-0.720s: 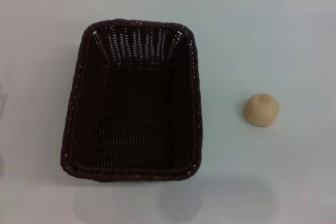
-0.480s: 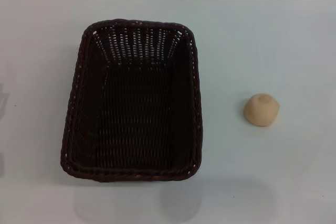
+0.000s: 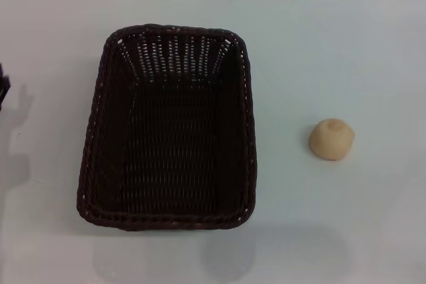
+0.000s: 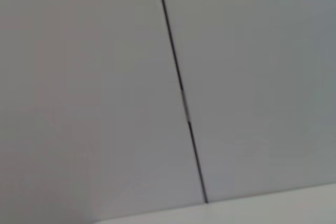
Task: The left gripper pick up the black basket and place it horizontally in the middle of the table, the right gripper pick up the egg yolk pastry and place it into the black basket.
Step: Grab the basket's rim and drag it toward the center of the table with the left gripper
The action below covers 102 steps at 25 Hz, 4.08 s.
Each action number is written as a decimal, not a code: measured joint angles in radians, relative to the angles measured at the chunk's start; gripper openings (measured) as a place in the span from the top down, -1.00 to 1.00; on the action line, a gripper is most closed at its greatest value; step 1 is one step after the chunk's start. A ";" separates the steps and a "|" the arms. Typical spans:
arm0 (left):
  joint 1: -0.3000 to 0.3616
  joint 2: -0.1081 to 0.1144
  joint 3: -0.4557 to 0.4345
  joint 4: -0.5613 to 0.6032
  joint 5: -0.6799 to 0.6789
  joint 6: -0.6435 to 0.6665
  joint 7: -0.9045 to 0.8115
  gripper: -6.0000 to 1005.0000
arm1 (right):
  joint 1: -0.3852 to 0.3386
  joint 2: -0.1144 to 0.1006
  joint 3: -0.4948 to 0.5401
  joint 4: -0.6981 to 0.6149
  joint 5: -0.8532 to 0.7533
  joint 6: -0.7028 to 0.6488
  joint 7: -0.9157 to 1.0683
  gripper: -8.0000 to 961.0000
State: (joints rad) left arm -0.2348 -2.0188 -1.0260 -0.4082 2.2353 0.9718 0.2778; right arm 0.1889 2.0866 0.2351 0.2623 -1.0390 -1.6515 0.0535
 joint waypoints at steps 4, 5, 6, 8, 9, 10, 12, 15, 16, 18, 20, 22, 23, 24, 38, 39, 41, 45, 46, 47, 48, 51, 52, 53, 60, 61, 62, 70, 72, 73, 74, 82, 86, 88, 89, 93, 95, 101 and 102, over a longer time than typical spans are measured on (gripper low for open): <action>0.003 0.041 -0.043 -0.143 0.000 -0.167 0.060 -0.71 | 0.002 0.000 -0.009 0.000 0.000 0.001 0.002 -0.73; 0.004 0.070 -0.066 -0.225 0.000 -0.271 0.082 -0.71 | 0.002 0.000 -0.010 0.000 0.000 0.001 0.002 -0.73; 0.004 0.102 -0.099 -0.316 0.007 -0.390 0.091 -0.71 | 0.002 0.000 -0.011 0.000 0.000 0.001 0.002 -0.73; 0.006 0.132 -0.138 -0.400 0.032 -0.512 0.091 -0.71 | 0.003 0.000 -0.012 0.000 0.000 0.001 0.002 -0.72; 0.009 0.150 -0.174 -0.461 0.064 -0.616 0.091 -0.71 | 0.003 0.000 -0.012 0.000 0.000 0.001 0.002 -0.72; 0.011 0.165 -0.215 -0.523 0.097 -0.714 0.092 -0.71 | 0.003 0.001 -0.012 0.000 0.001 0.001 0.002 -0.72; 0.013 0.173 -0.319 -0.642 0.174 -0.943 0.104 -0.71 | 0.002 0.001 -0.012 0.000 0.001 0.001 0.002 -0.72; -0.005 0.127 -0.541 -0.802 0.250 -1.327 0.204 -0.71 | 0.003 0.001 -0.013 0.000 0.001 0.001 0.002 -0.72; -0.027 0.094 -0.643 -0.841 0.260 -1.469 0.265 -0.71 | 0.003 0.001 -0.013 0.000 0.001 0.001 0.002 -0.72; -0.064 0.043 -0.785 -0.881 0.270 -1.644 0.349 -0.71 | 0.003 0.001 -0.013 0.000 0.001 0.001 0.002 -0.72; -0.117 -0.024 -0.965 -0.935 0.302 -1.844 0.446 -0.71 | 0.003 0.001 -0.015 0.001 0.001 0.001 0.001 -0.72; -0.149 -0.043 -1.052 -0.996 0.331 -1.975 0.452 -0.71 | 0.003 0.001 -0.019 0.002 0.001 0.001 0.001 -0.72; -0.155 -0.041 -1.062 -1.013 0.336 -2.005 0.440 -0.71 | 0.003 0.001 -0.020 0.002 0.001 0.001 0.001 -0.72; -0.161 -0.038 -1.062 -1.046 0.336 -2.066 0.415 -0.71 | 0.002 0.001 -0.021 0.002 0.001 0.001 0.001 -0.72; -0.158 -0.044 -0.979 -1.320 0.342 -2.537 0.201 -0.71 | -0.002 0.001 -0.026 0.002 0.001 -0.003 0.000 -0.72; -0.154 -0.044 -0.957 -1.330 0.341 -2.547 0.174 -0.71 | -0.002 0.001 -0.026 0.002 0.001 -0.003 0.000 -0.72; -0.153 -0.043 -0.937 -1.334 0.340 -2.563 0.125 -0.71 | -0.002 0.001 -0.026 0.002 0.001 -0.006 0.000 -0.72; -0.165 -0.044 -0.920 -1.319 0.338 -2.583 0.052 -0.71 | -0.002 0.000 -0.033 0.008 0.001 -0.008 0.000 -0.72; -0.166 -0.045 -0.914 -1.310 0.338 -2.581 0.036 -0.71 | -0.003 0.000 -0.035 0.009 0.001 -0.008 0.000 -0.72; -0.168 -0.045 -0.906 -1.298 0.338 -2.574 0.022 -0.71 | -0.003 0.000 -0.036 0.010 0.000 -0.008 0.000 -0.72; -0.169 -0.045 -0.898 -1.285 0.337 -2.566 0.012 -0.71 | -0.004 0.000 -0.036 0.010 0.000 -0.009 0.000 -0.72; -0.172 -0.045 -0.865 -1.232 0.338 -2.532 0.003 -0.71 | -0.004 0.000 -0.036 0.011 0.001 -0.010 -0.001 -0.72; -0.174 -0.045 -0.855 -1.214 0.339 -2.522 0.003 -0.71 | -0.004 0.000 -0.036 0.011 0.000 -0.010 -0.001 -0.72; -0.177 -0.045 -0.845 -1.193 0.338 -2.513 0.003 -0.71 | -0.005 0.000 -0.036 0.011 0.000 -0.010 -0.001 -0.72; -0.190 -0.046 -0.802 -1.099 0.338 -2.458 0.001 -0.71 | -0.006 -0.001 -0.036 0.007 0.000 -0.010 -0.001 -0.72; -0.192 -0.046 -0.796 -1.084 0.340 -2.446 0.001 -0.71 | -0.006 0.000 -0.036 0.007 0.001 -0.010 -0.001 -0.72; -0.192 -0.046 -0.796 -1.084 0.340 -2.446 0.001 -0.69 | -0.006 -0.001 -0.036 0.007 0.001 -0.010 -0.001 -0.72; -0.188 -0.044 -0.765 -1.003 0.367 -2.345 0.023 -0.48 | -0.016 0.000 -0.036 0.008 0.001 -0.035 -0.001 -0.72; -0.188 -0.044 -0.765 -1.003 0.367 -2.345 0.023 -0.33 | -0.019 0.000 -0.036 0.009 0.001 -0.037 -0.001 -0.72; -0.188 -0.044 -0.765 -1.003 0.367 -2.345 0.023 -0.26 | -0.019 0.000 -0.036 0.008 0.001 -0.037 -0.001 -0.72; -0.186 -0.043 -0.753 -1.005 0.379 -2.339 0.033 -0.18 | -0.020 0.000 -0.036 0.008 0.001 -0.038 -0.001 -0.72; -0.181 -0.046 -0.723 -1.055 0.386 -2.344 0.061 0.00 | -0.020 0.000 -0.036 0.010 0.001 -0.045 -0.001 -0.72; -0.160 -0.046 -0.714 -1.112 0.387 -2.346 0.057 0.14 | -0.021 0.000 -0.036 0.011 0.001 -0.048 -0.001 -0.72; -0.149 -0.046 -0.707 -1.145 0.388 -2.346 0.054 0.21 | -0.022 0.000 -0.036 0.011 0.001 -0.048 -0.001 -0.73; -0.149 -0.047 -0.707 -1.148 0.388 -2.346 0.054 0.25 | -0.022 0.000 -0.036 0.011 0.001 -0.048 -0.001 -0.73; -0.147 -0.045 -0.699 -1.159 0.387 -2.346 0.064 0.57 | -0.023 0.000 -0.036 0.011 0.001 -0.049 -0.001 -0.73; -0.147 -0.044 -0.696 -1.159 0.387 -2.345 0.084 0.58 | -0.023 0.000 -0.036 0.011 0.001 -0.049 -0.001 -0.73; -0.167 -0.045 -0.678 -1.166 0.387 -2.336 0.264 0.62 | -0.022 0.001 -0.037 0.012 0.001 -0.051 0.000 -0.72; -0.167 -0.045 -0.678 -1.166 0.387 -2.336 0.264 0.62 | -0.022 0.001 -0.037 0.013 0.001 -0.052 0.001 -0.72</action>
State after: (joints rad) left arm -0.4020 -2.0635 -1.7036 -1.5741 2.6220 -1.3643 0.5421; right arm 0.1671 2.0877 0.1981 0.2750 -1.0385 -1.7040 0.0543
